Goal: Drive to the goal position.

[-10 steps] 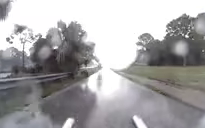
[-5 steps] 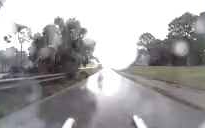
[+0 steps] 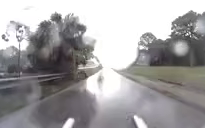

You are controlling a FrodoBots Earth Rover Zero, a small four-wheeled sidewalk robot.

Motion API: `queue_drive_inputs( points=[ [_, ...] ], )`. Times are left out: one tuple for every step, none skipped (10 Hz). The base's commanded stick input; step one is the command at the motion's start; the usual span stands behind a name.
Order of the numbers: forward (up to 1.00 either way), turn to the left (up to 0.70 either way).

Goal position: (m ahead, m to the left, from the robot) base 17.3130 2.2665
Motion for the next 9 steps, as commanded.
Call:
queue_drive_inputs(
  points=[
    [1.0,0.0],
    [1.0,0.0],
    [1.0,0.0],
    [1.0,0.0],
    [1.0,0.0],
    [1.0,0.0],
    [1.0,0.0],
    [1.0,0.0],
    [1.0,0.0]
  ],
)
